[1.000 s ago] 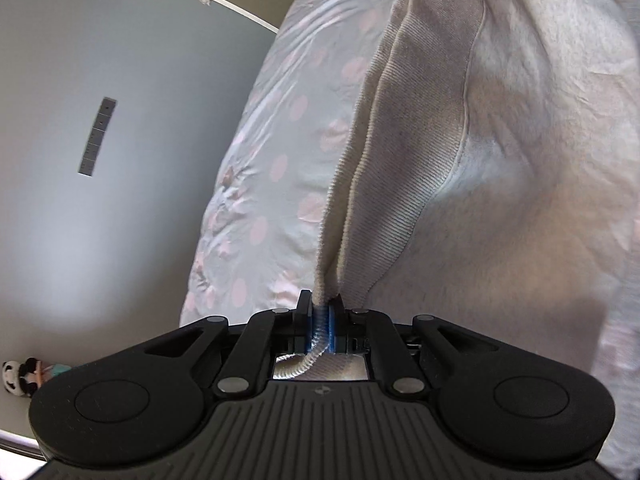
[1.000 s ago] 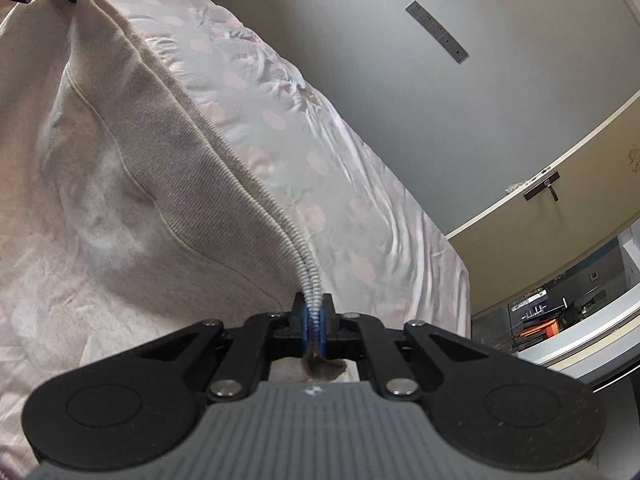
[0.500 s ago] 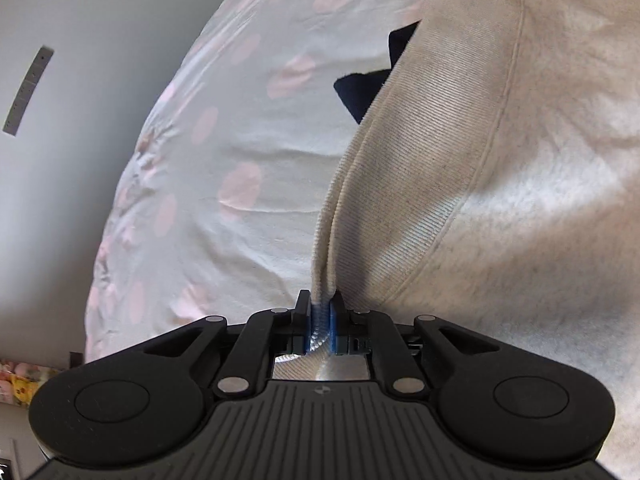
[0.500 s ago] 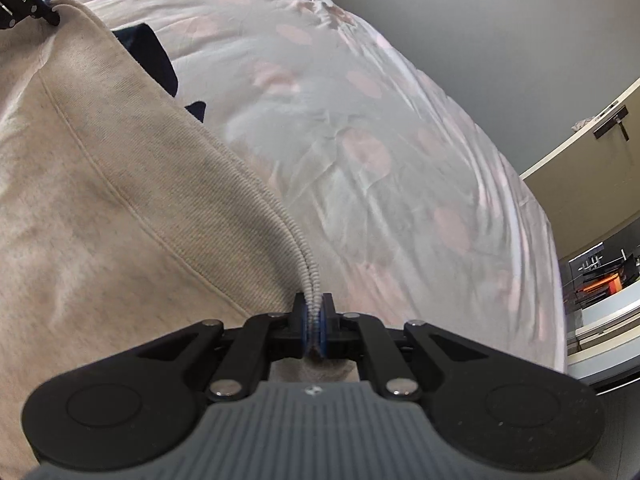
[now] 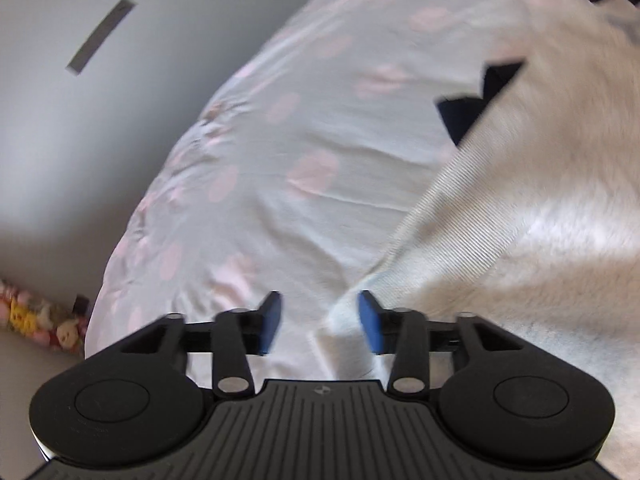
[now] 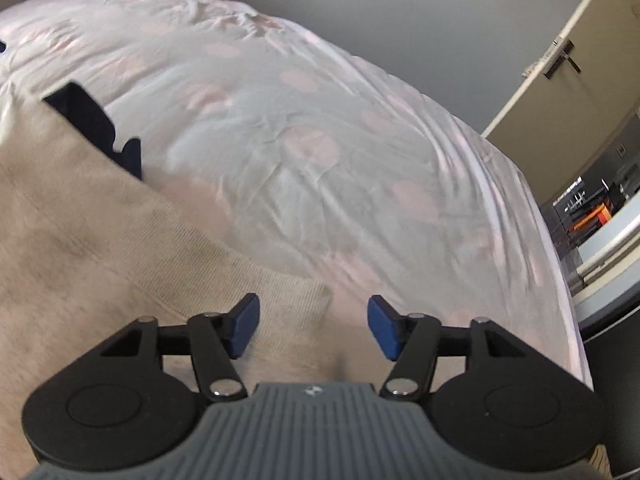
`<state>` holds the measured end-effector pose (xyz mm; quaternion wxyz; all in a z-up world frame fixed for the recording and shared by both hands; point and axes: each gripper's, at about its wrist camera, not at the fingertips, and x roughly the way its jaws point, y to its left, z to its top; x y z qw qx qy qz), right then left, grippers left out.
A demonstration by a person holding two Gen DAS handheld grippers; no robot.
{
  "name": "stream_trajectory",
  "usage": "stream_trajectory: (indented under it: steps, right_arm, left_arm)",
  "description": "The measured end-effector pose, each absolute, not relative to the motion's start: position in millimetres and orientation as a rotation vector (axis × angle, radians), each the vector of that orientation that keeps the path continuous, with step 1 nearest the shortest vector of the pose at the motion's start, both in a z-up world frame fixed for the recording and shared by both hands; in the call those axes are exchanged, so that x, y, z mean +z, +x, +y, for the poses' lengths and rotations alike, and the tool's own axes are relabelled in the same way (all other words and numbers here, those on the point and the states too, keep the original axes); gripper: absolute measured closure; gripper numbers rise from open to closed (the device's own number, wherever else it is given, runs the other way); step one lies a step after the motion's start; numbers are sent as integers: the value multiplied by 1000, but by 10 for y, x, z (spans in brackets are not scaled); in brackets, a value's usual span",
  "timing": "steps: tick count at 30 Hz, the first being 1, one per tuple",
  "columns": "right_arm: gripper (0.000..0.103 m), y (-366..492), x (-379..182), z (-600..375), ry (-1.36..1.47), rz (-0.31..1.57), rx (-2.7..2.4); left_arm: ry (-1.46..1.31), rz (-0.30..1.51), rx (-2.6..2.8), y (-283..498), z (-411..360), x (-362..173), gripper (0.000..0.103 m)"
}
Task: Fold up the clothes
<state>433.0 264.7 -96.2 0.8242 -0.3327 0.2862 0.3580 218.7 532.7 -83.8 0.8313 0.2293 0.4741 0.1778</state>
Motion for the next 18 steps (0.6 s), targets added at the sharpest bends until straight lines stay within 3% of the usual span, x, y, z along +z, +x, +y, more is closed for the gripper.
stream_trajectory:
  steps: [7,18]
  right_arm:
    - [38,3992,-626,1883,-326,741,722]
    - [38,3085,-887,765,46,885,596]
  left_arm:
    - [147,893,481,1349,5236,-317,53]
    - [-193,817,672,106,4824,-527,53]
